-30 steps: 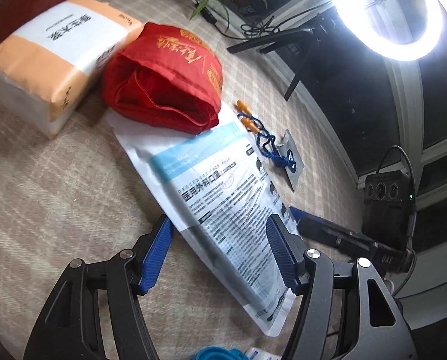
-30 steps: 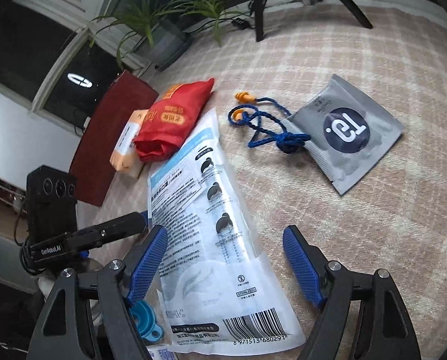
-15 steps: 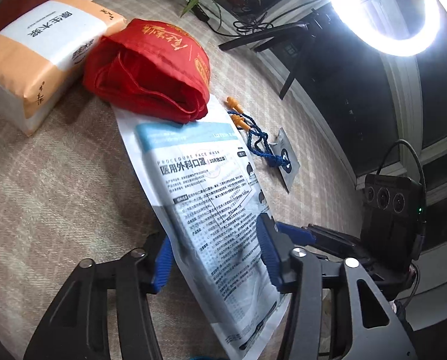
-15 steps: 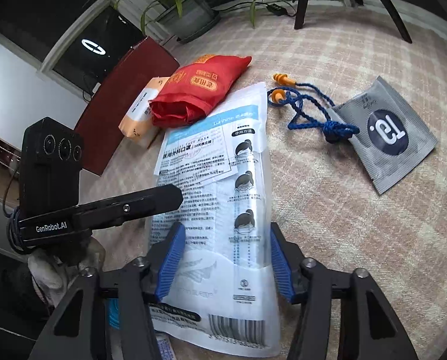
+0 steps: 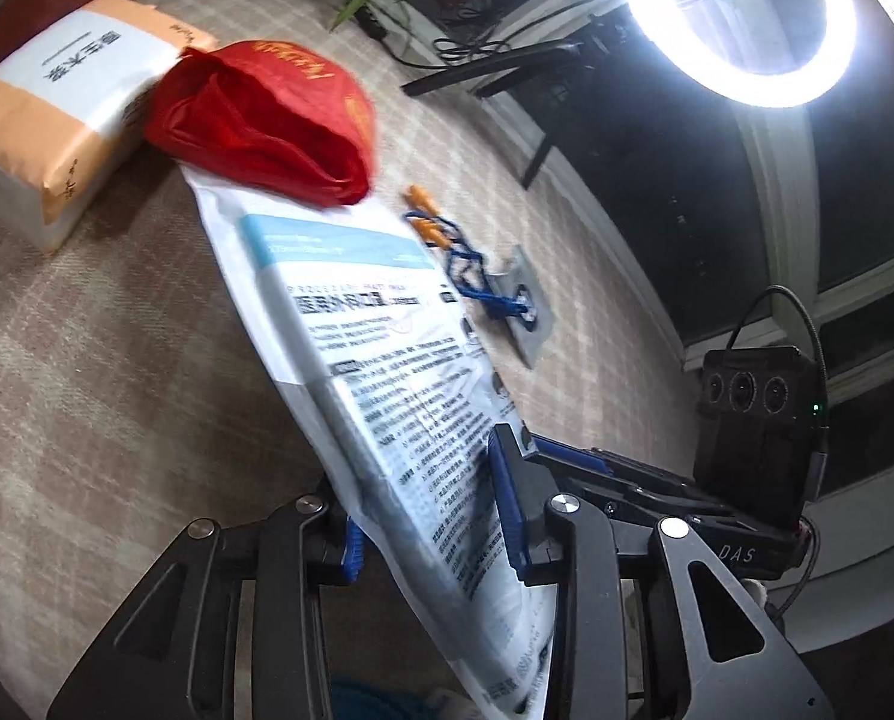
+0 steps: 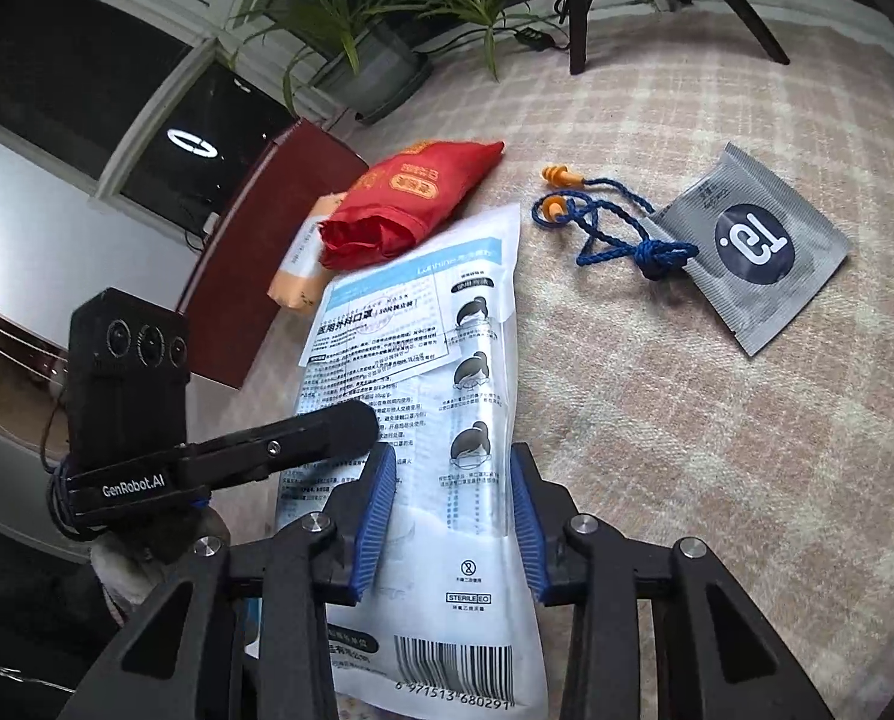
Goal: Organize soft objects
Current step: 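Lift the mask bag with both tools, carry it into the shoebox, release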
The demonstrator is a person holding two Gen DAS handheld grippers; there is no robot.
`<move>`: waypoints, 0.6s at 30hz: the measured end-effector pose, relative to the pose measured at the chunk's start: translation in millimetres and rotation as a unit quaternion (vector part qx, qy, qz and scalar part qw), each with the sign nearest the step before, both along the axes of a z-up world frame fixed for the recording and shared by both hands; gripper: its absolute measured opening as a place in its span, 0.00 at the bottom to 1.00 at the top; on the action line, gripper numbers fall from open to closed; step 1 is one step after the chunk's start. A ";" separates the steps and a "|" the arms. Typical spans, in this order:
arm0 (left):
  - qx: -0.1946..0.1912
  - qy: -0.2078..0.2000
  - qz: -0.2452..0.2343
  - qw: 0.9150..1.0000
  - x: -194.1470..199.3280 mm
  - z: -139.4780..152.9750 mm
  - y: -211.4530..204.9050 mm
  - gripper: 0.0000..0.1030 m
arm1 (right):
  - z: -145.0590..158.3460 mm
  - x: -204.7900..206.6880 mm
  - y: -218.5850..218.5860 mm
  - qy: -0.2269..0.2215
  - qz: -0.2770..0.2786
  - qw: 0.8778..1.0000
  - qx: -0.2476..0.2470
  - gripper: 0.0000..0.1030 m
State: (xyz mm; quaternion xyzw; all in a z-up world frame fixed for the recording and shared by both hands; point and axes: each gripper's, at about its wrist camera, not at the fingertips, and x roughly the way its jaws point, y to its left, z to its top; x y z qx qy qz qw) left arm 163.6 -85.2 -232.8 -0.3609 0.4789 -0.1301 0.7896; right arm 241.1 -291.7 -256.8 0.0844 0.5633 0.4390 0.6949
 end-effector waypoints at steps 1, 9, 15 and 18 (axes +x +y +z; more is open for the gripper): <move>-0.001 -0.004 0.000 1.000 -1.2 4.0 -1.6 0.31 | 3.9 -1.4 -3.0 0.002 -0.003 1.000 0.006 0.33; -0.025 -0.018 -0.007 0.999 -13.9 20.0 -8.4 0.30 | 33.5 -18.7 -22.8 -0.014 -0.020 1.000 0.020 0.28; -0.037 -0.036 -0.011 0.999 -25.6 38.1 -15.4 0.28 | 52.0 -36.3 -33.2 -0.022 -0.033 0.999 0.034 0.27; -0.040 -0.046 -0.013 0.998 -30.7 48.2 -17.4 0.28 | 62.7 -44.5 -37.8 -0.031 -0.038 0.998 0.036 0.27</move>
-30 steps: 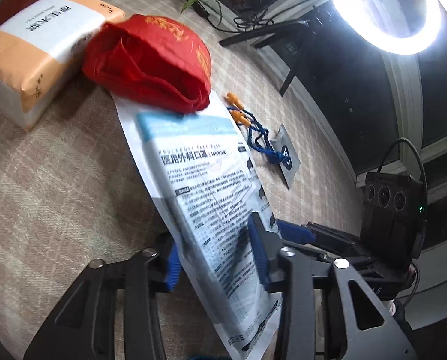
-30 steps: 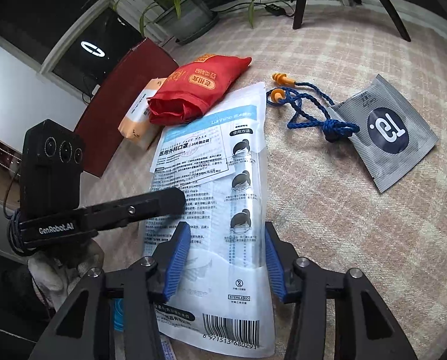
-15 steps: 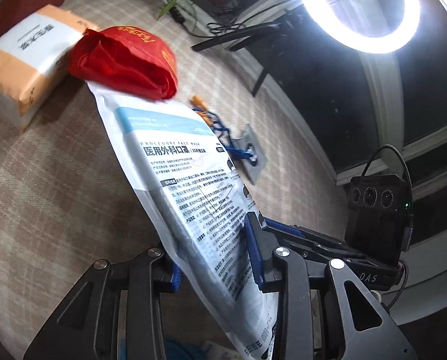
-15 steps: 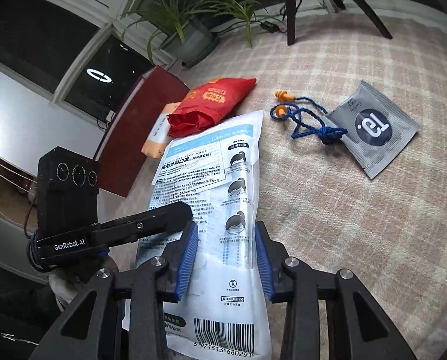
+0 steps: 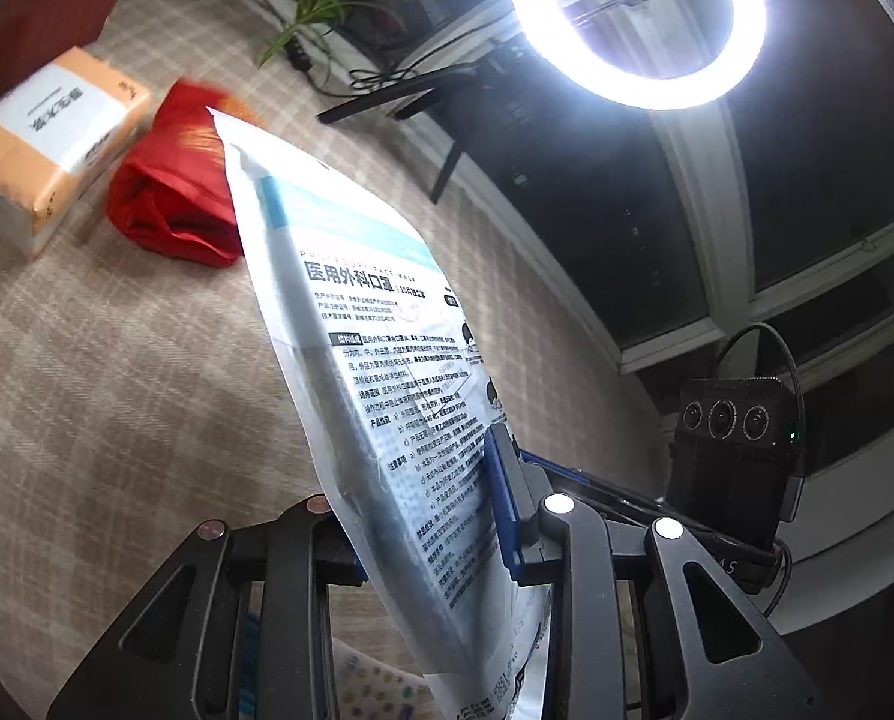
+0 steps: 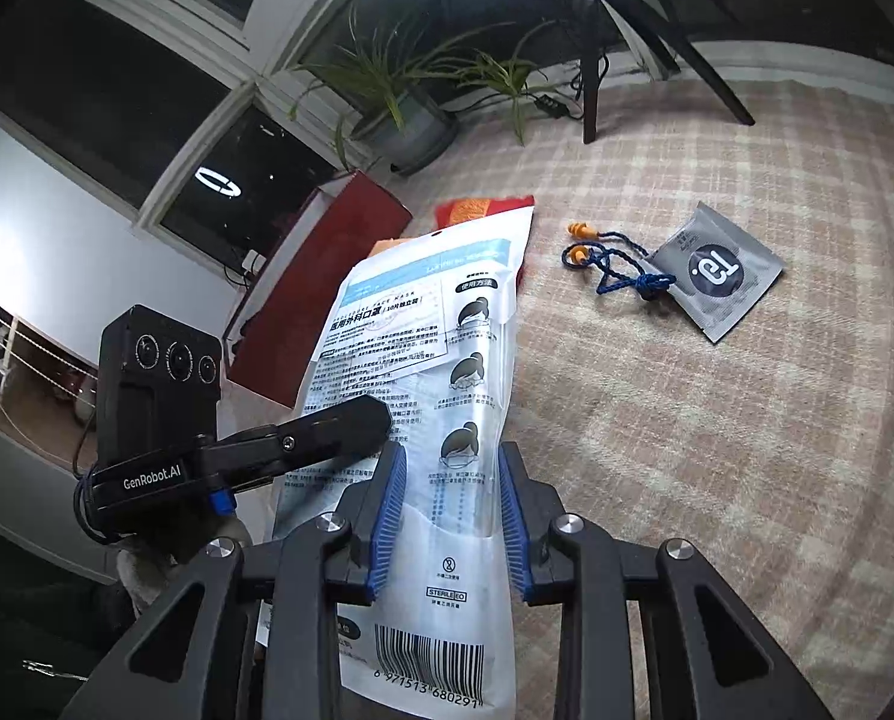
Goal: Organize soft objects
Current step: 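Lift the mask bag with both tools, carry it into the shoebox, release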
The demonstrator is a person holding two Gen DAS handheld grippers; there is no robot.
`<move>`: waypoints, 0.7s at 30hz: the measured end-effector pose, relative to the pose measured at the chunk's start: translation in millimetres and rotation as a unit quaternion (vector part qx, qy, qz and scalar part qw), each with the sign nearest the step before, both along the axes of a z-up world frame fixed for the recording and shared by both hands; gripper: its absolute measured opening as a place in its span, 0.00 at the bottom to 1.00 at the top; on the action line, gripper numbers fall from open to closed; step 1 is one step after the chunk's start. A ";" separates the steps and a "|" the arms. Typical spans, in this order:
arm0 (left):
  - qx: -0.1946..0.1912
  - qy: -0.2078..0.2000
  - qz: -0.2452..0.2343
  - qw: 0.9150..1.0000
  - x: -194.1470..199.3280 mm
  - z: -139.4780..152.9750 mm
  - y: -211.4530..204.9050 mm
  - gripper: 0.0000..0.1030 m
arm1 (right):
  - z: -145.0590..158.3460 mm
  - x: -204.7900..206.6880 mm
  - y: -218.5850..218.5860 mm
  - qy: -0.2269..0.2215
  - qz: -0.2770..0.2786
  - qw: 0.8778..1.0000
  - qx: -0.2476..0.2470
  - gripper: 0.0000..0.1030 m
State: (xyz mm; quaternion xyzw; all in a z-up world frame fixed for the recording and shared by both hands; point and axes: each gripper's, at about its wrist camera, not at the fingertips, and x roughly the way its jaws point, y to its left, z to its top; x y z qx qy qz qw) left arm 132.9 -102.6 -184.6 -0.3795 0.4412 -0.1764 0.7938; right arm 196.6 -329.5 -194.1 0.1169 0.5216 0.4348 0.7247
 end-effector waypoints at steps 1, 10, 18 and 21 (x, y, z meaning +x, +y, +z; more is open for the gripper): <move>-0.001 -0.003 -0.001 1.000 -1.8 2.6 0.4 0.28 | 4.2 -2.3 -0.7 -0.002 -0.003 1.000 0.002 0.27; 0.005 -0.037 0.000 0.999 -12.5 32.8 10.8 0.28 | 35.9 -19.9 3.7 -0.028 -0.012 0.999 0.022 0.26; 0.014 -0.064 0.012 0.998 -27.7 55.4 50.4 0.28 | 57.1 -31.2 33.9 -0.049 -0.008 0.998 0.039 0.26; 0.016 -0.072 0.017 0.997 -34.2 63.6 70.9 0.28 | 64.3 -34.5 54.6 -0.056 -0.003 0.997 0.044 0.26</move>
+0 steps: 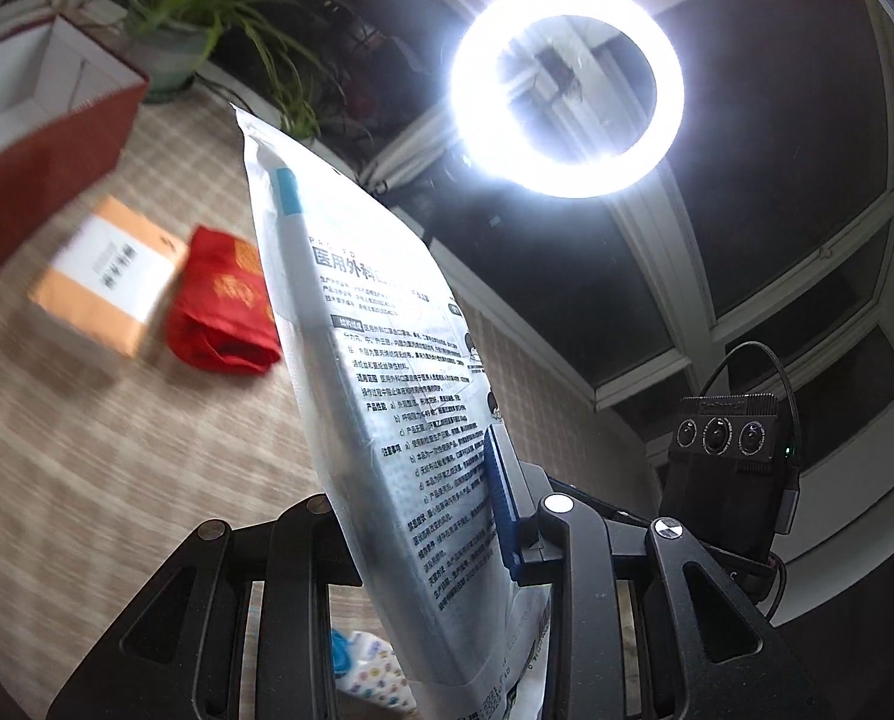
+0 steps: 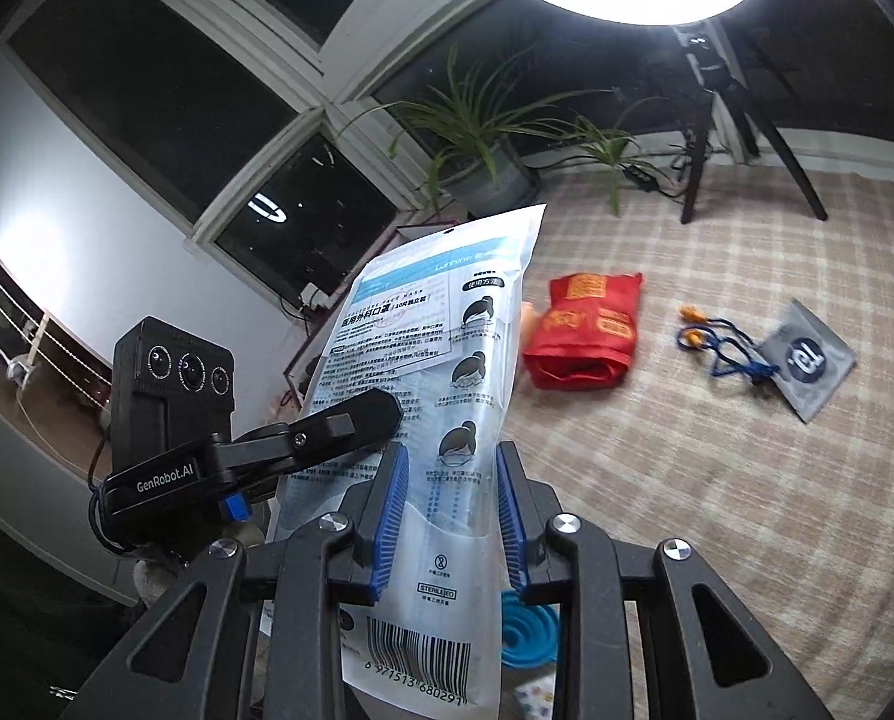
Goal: Organize soft objects
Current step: 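Lift the mask bag with both tools, carry it into the shoebox, release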
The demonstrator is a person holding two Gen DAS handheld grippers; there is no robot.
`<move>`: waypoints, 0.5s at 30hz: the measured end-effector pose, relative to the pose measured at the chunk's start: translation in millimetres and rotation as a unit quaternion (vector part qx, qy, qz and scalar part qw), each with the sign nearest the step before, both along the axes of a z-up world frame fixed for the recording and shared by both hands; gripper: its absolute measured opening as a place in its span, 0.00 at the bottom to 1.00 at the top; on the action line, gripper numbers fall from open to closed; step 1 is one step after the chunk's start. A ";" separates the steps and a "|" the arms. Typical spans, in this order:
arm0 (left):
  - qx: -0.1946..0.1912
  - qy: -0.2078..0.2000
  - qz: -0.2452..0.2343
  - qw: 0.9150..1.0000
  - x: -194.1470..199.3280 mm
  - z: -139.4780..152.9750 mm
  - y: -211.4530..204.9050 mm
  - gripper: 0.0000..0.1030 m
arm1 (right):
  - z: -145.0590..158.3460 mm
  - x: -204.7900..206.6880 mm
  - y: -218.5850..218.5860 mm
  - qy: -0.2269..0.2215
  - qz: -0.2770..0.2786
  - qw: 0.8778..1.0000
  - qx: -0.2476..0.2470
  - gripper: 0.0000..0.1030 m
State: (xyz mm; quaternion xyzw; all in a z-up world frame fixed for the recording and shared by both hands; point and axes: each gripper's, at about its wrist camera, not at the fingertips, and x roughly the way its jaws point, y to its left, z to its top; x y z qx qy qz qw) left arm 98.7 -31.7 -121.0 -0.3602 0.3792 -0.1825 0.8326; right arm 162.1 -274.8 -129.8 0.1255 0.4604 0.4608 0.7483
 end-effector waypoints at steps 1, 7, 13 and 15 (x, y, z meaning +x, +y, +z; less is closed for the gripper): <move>0.002 -0.003 0.001 1.000 -1.6 2.9 8.7 0.28 | 3.0 -1.3 8.1 -0.002 0.002 1.000 0.002 0.26; 0.010 -0.013 0.006 1.000 -11.2 16.0 57.8 0.28 | 14.8 -7.5 54.0 -0.011 0.006 1.000 0.011 0.26; 0.027 -0.021 0.013 0.999 -14.0 31.3 100.8 0.28 | 23.2 -10.8 104.0 -0.014 0.011 1.000 0.023 0.26; 0.034 -0.023 0.016 0.999 -14.8 35.2 120.3 0.28 | 25.1 -11.4 122.7 -0.015 0.014 0.999 0.027 0.26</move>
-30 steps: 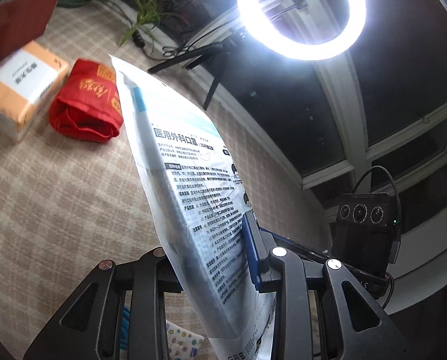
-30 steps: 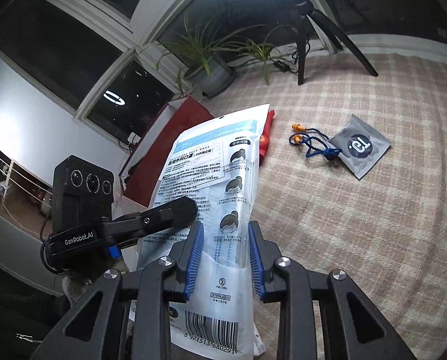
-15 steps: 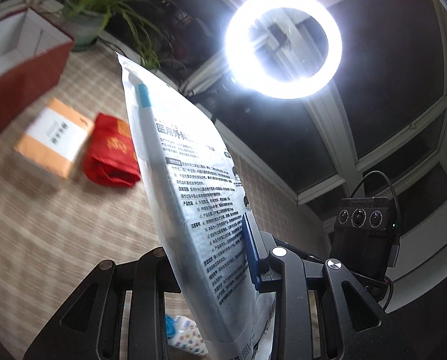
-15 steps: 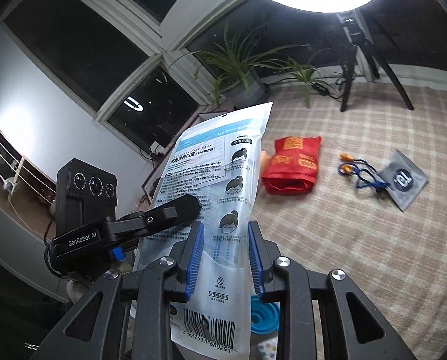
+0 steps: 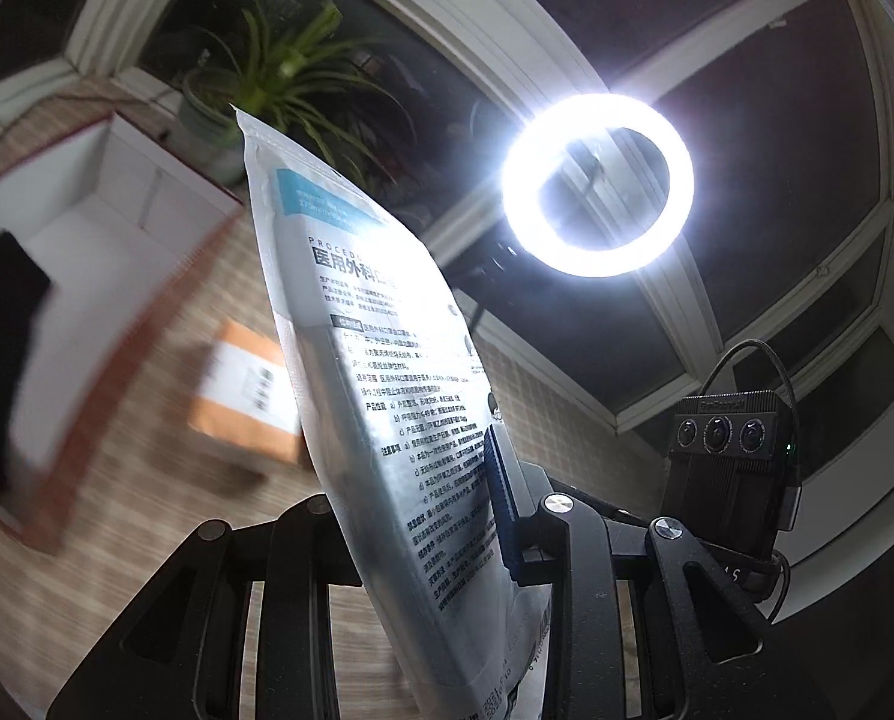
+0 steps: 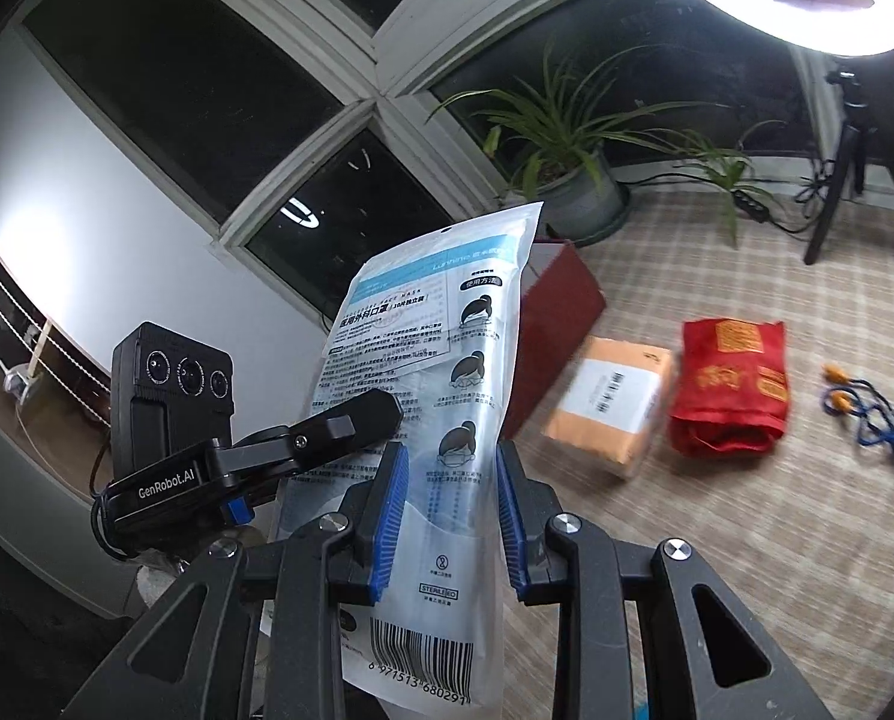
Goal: Organize soft objects
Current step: 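Lift the mask bag with both tools, carry it into the shoebox, release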
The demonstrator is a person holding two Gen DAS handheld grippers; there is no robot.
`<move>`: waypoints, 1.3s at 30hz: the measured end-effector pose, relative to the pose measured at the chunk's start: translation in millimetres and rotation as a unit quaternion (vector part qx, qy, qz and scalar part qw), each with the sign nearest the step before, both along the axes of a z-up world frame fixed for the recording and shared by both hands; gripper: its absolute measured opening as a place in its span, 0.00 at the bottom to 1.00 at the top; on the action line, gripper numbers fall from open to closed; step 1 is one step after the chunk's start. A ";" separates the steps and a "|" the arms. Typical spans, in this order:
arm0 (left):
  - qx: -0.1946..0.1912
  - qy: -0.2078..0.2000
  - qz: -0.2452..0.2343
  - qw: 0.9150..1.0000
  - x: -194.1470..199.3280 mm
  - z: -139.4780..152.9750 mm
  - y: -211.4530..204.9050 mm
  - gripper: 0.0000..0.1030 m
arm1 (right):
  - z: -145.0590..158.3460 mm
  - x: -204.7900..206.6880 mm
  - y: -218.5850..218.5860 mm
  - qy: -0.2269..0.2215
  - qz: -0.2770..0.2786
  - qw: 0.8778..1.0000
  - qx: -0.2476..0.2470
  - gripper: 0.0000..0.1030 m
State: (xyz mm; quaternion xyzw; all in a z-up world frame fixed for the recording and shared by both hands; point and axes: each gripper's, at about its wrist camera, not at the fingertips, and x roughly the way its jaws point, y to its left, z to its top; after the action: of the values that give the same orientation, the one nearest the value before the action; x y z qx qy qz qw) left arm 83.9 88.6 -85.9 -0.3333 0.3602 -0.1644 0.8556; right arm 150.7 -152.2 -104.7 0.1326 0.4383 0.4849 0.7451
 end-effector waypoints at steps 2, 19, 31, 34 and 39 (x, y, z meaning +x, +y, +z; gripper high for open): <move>0.008 -0.001 0.003 1.000 3.2 4.0 15.5 0.28 | 1.2 0.3 19.7 0.001 0.002 1.000 0.004 0.26; 0.092 0.017 -0.005 0.996 26.1 7.4 123.6 0.28 | -6.8 7.3 164.6 0.021 -0.012 1.000 0.019 0.26; 0.137 0.049 -0.042 0.988 61.5 -9.0 151.7 0.28 | -34.9 27.9 211.7 0.047 -0.052 0.997 0.010 0.26; 0.152 0.054 -0.053 0.986 71.1 -14.2 153.9 0.28 | -42.1 32.6 215.1 0.054 -0.061 0.997 0.007 0.26; 0.186 0.058 -0.066 0.979 84.5 -16.9 156.2 0.28 | -50.7 38.9 221.8 0.058 -0.069 0.996 -0.006 0.26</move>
State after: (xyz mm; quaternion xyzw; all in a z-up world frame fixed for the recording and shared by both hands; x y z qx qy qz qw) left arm 168.4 244.8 -102.8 -0.1530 0.4549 -0.1307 0.8675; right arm 189.6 69.6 -155.4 0.1863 0.4733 0.4212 0.7509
